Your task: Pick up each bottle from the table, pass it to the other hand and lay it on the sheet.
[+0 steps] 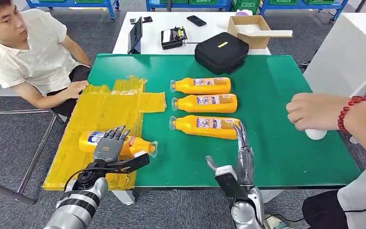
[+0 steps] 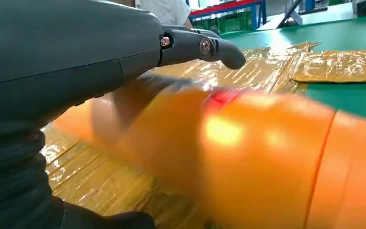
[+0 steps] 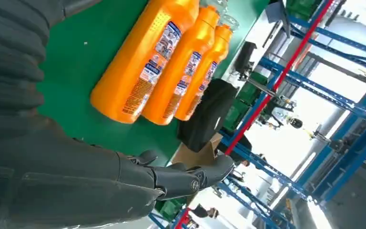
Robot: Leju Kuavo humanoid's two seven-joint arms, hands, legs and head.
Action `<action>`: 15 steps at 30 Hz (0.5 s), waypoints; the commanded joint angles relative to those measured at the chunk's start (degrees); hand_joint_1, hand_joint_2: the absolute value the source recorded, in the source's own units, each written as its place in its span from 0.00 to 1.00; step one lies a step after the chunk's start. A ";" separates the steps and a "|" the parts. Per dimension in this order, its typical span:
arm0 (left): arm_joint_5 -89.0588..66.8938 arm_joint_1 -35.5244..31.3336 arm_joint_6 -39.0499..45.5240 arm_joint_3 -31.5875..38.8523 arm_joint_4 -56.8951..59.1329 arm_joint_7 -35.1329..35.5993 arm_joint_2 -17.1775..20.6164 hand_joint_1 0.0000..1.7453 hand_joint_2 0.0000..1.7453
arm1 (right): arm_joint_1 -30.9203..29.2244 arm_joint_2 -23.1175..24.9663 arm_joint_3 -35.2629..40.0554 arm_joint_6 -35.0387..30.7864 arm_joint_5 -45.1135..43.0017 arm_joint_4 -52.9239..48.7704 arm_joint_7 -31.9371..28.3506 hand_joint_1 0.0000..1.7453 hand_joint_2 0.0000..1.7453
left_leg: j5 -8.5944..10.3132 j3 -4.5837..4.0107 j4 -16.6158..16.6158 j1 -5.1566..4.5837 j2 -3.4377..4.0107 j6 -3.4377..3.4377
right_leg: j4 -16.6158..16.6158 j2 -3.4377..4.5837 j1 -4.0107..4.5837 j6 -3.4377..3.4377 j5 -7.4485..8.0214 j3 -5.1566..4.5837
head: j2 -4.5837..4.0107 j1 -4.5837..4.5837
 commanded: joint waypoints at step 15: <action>3.37 6.26 6.92 -1.99 -1.74 -4.00 -0.21 0.00 1.00 | 0.35 0.21 -0.35 -0.47 1.54 1.90 1.22 0.00 1.00 | 0.57 -1.26 -0.08 0.05 0.29 -0.15 | 0.02 0.11 0.03 -0.20 0.47 -1.50 | 0.00 0.02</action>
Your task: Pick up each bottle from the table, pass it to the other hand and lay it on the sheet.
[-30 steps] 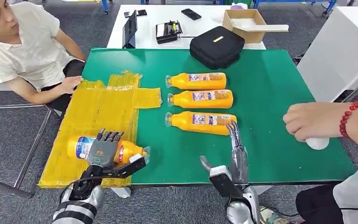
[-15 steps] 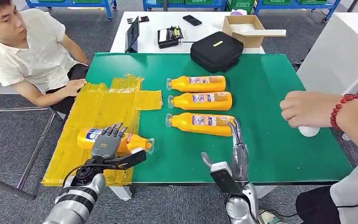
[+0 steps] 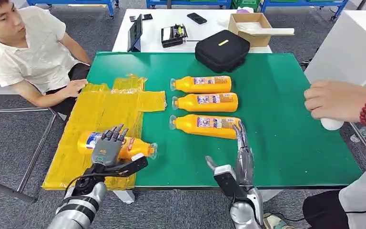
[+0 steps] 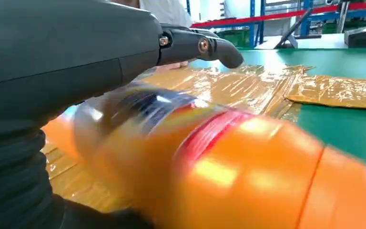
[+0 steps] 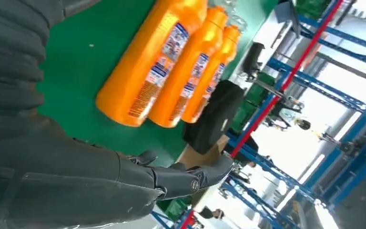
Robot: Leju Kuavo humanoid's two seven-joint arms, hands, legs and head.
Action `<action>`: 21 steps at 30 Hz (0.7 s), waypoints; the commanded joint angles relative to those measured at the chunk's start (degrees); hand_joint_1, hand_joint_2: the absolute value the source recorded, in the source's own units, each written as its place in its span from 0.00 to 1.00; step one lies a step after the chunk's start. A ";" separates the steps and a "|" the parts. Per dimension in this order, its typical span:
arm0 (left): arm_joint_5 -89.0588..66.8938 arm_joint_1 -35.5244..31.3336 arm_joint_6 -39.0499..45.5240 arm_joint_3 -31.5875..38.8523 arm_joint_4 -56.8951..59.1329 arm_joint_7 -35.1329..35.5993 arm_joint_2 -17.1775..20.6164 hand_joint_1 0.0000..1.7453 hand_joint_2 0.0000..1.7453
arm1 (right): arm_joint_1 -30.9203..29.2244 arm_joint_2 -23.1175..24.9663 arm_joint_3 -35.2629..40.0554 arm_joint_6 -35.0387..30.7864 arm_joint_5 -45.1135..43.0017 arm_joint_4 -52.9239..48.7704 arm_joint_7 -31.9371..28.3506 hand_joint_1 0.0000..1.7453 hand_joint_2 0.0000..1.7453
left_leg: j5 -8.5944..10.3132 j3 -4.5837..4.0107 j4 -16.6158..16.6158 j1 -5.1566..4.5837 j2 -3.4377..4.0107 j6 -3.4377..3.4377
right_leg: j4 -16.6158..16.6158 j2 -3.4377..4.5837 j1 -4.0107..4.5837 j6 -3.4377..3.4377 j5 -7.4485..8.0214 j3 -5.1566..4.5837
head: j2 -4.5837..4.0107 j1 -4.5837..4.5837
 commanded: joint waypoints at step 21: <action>8.14 19.49 -4.54 -24.60 -40.67 -3.18 0.76 0.00 1.00 | 4.21 2.15 -3.71 -1.64 2.43 -4.61 0.72 0.00 1.00 | -0.19 -0.88 0.19 0.00 0.48 0.07 | 0.07 0.33 0.02 0.03 0.33 -0.42 | 0.00 0.00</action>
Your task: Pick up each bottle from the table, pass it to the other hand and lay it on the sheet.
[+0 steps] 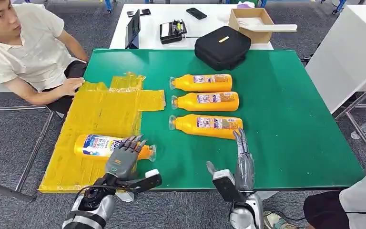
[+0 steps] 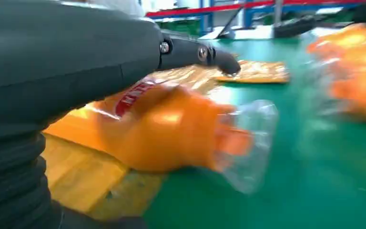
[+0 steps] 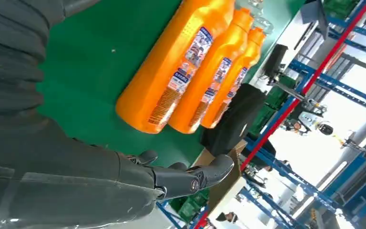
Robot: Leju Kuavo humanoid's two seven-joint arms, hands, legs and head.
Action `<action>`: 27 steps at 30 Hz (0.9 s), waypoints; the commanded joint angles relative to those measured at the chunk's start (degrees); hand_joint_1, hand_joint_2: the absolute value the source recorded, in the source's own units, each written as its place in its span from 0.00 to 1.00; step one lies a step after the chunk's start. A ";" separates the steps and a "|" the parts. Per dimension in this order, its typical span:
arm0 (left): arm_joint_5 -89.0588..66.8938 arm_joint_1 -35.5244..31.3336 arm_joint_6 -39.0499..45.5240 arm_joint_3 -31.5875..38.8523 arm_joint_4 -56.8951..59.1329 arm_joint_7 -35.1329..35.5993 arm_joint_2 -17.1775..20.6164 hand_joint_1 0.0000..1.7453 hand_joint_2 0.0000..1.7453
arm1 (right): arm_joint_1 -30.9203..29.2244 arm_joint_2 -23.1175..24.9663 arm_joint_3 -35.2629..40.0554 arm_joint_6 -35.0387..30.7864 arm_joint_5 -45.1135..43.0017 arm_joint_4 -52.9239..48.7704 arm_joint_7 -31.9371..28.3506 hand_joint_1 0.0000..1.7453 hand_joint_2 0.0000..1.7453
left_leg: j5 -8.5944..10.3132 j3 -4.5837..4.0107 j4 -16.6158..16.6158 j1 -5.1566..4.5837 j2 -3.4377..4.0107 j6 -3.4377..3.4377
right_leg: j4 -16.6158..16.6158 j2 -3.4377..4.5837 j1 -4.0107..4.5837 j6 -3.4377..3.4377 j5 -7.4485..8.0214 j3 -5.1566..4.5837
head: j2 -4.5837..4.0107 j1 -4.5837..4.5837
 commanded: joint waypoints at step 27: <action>32.28 20.11 3.61 -2.78 -35.43 -7.36 -6.28 0.00 1.00 | 7.40 6.56 -6.35 24.49 -22.32 -9.20 11.79 0.00 0.00 | -0.23 -0.33 0.02 0.06 0.46 0.03 | -0.04 0.32 0.11 -0.21 -0.08 -0.47 | 0.00 0.00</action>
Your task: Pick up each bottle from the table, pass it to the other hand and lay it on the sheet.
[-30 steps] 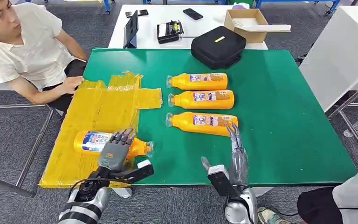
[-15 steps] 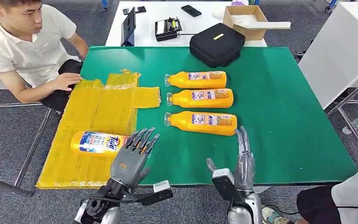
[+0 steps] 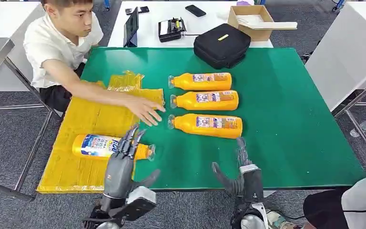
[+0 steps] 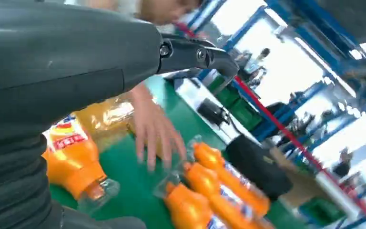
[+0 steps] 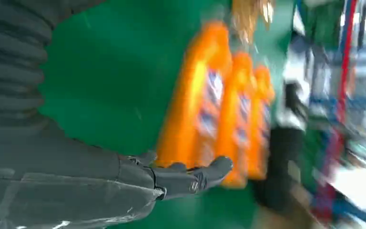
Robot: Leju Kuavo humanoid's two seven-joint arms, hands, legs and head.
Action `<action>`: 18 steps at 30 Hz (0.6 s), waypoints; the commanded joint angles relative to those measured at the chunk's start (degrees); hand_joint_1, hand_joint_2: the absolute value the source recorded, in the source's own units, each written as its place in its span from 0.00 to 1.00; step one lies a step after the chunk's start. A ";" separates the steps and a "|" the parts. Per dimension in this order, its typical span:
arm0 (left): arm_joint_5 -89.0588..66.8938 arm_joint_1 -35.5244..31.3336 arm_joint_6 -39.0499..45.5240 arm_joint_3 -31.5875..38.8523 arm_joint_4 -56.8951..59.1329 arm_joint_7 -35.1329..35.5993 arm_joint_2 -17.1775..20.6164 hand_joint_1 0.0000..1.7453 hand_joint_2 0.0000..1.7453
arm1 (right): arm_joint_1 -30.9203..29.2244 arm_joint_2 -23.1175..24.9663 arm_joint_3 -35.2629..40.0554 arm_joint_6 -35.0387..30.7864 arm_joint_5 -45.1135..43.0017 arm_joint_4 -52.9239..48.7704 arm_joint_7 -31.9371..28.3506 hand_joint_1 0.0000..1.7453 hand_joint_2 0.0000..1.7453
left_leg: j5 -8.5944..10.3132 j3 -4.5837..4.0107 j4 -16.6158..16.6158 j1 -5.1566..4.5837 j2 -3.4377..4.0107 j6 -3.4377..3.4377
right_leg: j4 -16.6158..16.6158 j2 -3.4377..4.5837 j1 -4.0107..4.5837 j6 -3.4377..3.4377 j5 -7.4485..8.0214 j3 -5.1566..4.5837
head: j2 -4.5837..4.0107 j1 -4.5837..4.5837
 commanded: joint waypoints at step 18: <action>10.73 5.87 -5.76 7.35 -4.25 0.76 -5.88 0.00 1.00 | 5.27 1.97 4.36 -16.93 20.48 -17.24 -0.41 0.00 1.00 | -0.14 0.13 0.07 0.04 0.17 0.02 | 0.02 0.08 0.08 -0.20 -0.10 0.09 | 0.00 0.00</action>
